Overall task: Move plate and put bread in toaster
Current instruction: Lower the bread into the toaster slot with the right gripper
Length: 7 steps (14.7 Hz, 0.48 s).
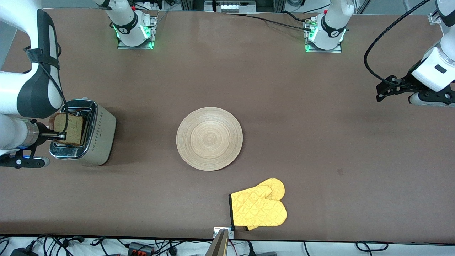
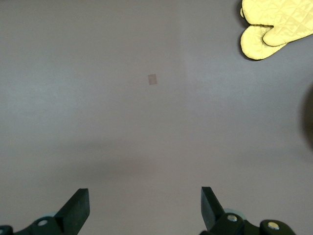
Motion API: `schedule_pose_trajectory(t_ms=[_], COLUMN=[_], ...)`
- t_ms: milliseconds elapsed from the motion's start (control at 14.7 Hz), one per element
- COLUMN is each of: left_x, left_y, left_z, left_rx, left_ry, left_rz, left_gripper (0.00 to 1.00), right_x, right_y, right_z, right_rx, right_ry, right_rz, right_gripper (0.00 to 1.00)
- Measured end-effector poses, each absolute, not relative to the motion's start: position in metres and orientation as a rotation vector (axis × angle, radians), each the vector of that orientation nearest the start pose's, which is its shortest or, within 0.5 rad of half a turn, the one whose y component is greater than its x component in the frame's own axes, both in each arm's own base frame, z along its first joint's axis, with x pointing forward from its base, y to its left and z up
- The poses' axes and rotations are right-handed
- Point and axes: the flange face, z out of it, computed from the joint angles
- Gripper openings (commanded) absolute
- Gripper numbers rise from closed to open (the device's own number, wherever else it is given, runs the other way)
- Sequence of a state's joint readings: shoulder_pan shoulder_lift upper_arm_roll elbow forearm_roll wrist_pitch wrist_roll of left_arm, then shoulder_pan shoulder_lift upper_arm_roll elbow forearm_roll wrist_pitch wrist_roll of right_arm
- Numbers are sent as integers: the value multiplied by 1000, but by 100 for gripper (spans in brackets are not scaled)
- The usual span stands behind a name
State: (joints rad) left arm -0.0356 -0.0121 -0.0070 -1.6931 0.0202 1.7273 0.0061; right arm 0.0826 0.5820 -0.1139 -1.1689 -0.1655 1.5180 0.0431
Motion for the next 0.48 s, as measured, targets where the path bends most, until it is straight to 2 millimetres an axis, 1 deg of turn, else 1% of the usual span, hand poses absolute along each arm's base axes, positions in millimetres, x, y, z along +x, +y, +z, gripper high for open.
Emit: schedule_pose_trajectory(t_ms=[204,340,475], left_x=[562,562,562], left_y=[-23,-24,-25], left_z=[587,587,588], left_rx=[-3120,-3120,-3120], left_ry=[84,87,87], left_rz=[-73,-74,-79], left_gripper=[100,100,100], right_x=[695,695,694], right_y=[-23,-24,-26], right_z=[422,418,418], right_rx=[-3341,-3340,-3340], right_ry=[82,82,88], right_rz=[396,398,403], right_gripper=[0,0,0])
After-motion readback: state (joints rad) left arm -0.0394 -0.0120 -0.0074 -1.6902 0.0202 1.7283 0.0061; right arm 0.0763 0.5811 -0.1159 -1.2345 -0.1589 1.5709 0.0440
